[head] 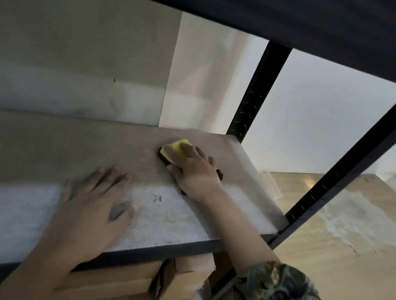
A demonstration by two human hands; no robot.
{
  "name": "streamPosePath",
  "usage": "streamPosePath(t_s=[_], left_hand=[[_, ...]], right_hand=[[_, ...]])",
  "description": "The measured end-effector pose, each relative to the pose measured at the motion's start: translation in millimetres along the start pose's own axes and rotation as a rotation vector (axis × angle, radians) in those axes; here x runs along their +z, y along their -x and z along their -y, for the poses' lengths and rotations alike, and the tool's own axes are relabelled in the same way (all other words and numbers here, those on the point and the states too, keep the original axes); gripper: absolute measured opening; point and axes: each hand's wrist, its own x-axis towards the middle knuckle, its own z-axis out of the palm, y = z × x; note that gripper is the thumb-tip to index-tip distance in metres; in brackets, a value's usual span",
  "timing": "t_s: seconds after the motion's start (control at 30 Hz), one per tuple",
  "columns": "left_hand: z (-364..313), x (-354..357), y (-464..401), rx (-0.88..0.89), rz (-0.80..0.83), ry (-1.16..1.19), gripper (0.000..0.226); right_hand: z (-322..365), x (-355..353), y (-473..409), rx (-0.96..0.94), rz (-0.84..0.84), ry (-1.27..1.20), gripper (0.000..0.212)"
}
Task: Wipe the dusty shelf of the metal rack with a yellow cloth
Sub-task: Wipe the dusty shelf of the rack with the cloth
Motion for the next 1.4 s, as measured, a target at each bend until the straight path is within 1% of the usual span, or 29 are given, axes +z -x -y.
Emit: streamPosePath(t_s=[0.07,0.13,0.2,0.33,0.4,0.53,0.63,0.73,0.83,0.9,1.0,1.03,1.1,1.13,1.17,1.23,1.27,1.3,1.33,1.4], left_hand=[[0,0,0,0.0,-0.001,-0.003,0.064],[-1,-1,0,-0.008,0.0,0.002,0.064],[-2,-3,0,-0.014,0.007,0.007,0.064],[-2,-1,0,-0.033,0.008,0.01,0.064],[-1,0,0,-0.034,0.001,0.016,0.065],[0,3,2,-0.039,-0.016,0.026,0.068],[-1,3,1,-0.035,-0.015,0.032,0.076],[-2,0,-1,-0.042,-0.008,0.017,0.067],[-4,-3,1,-0.034,0.001,-0.013,0.066],[-4,-3,2,-0.035,0.016,-0.01,0.066],[-4,-3,1,-0.016,0.007,-0.017,0.066],[-3,-2,1,-0.013,0.007,-0.014,0.066],[-2,-1,0,0.0,0.004,-0.017,0.069],[-1,0,0,0.009,0.004,-0.021,0.072],[0,1,0,0.016,0.007,-0.02,0.075],[2,1,-1,0.017,0.012,-0.012,0.077],[2,1,-1,0.019,0.012,-0.01,0.077],[3,2,-1,0.021,0.011,-0.012,0.075],[3,2,-1,0.024,0.012,-0.015,0.075],[4,3,-1,0.021,0.021,-0.023,0.075]], right_hand=[[-10,-1,-15,-0.026,-0.017,-0.03,0.045],[-22,-2,-30,-0.003,-0.035,-0.006,0.043],[-36,-5,-46,0.106,-0.048,0.03,0.043],[-52,-12,-65,0.436,-0.138,0.062,0.041],[-49,-11,-67,0.513,-0.134,0.072,0.042],[-59,-5,-59,0.594,-0.188,0.098,0.041],[-68,-6,-54,0.637,-0.222,0.089,0.041],[-64,-10,-56,0.606,-0.208,0.079,0.042],[-76,-12,-42,0.596,-0.217,0.087,0.045],[-97,-15,-24,0.674,-0.219,0.105,0.043],[-116,-34,1,0.819,-0.198,0.047,0.027],[-112,-44,6,0.837,-0.207,0.023,0.026],[-95,-54,13,0.794,-0.278,-0.038,0.026],[-76,-52,19,0.75,-0.289,-0.101,0.026],[-59,-45,27,0.664,-0.272,-0.126,0.029],[-18,-21,55,0.355,-0.126,0.016,0.042],[-2,-9,73,0.214,-0.087,0.063,0.046],[10,-5,88,0.134,-0.071,0.072,0.049],[12,-4,97,0.114,-0.085,0.056,0.051],[0,-9,98,0.18,-0.132,0.035,0.051]])
